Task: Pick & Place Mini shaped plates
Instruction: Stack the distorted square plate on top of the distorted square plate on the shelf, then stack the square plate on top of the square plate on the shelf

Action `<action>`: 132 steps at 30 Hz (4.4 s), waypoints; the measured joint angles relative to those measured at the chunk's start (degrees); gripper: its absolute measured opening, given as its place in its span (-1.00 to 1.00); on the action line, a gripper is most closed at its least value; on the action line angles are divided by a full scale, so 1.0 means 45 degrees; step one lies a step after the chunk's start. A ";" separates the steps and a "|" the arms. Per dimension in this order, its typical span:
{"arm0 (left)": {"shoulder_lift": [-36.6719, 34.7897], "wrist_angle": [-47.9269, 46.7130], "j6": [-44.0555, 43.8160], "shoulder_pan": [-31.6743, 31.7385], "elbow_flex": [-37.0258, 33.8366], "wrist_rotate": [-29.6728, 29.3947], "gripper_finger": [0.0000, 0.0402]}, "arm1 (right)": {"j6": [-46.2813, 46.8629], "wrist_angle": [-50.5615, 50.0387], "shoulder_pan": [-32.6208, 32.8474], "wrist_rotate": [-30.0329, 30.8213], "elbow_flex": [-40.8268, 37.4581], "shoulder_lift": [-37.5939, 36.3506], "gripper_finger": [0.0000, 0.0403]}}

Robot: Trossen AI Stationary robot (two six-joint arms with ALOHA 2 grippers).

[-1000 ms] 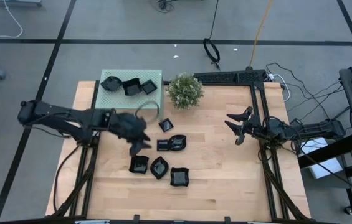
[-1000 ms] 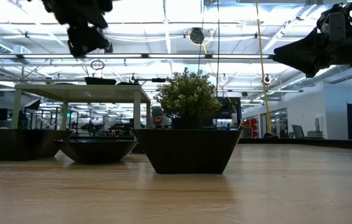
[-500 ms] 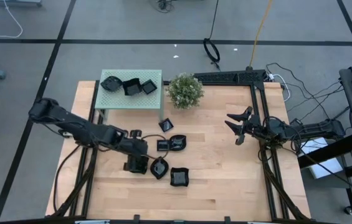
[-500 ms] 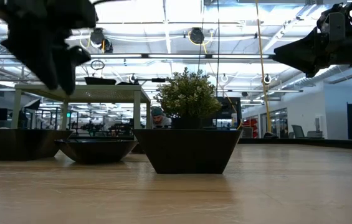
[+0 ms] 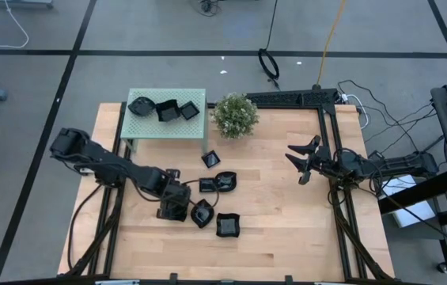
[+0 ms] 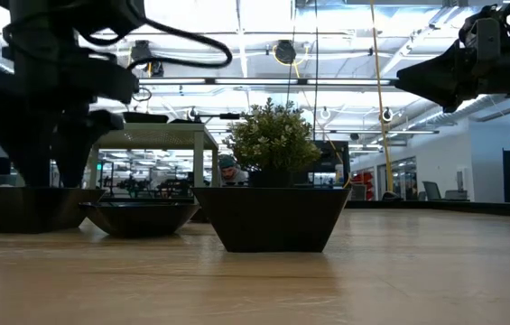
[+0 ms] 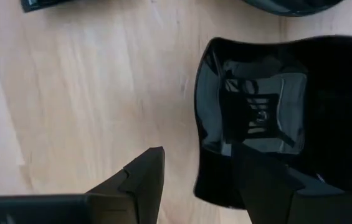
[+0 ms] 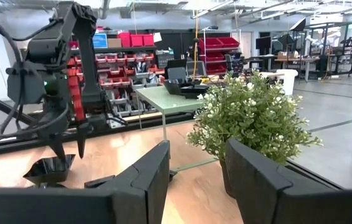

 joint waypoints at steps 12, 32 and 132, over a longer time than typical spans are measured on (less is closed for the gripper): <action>0.0940 0.0560 0.0384 0.0380 0.0003 0.0058 -0.38 | -0.0002 0.0003 0.0000 0.0001 0.0000 0.0000 -0.29; -0.1786 0.0706 -0.2062 0.1628 0.0061 0.1272 -0.95 | 0.0000 -0.0011 0.0000 0.0004 0.0000 0.0000 -0.29; -0.2294 0.5959 0.1915 0.5197 0.0066 0.1710 0.07 | 0.0000 -0.0011 -0.0004 0.0004 0.0000 0.0005 -0.29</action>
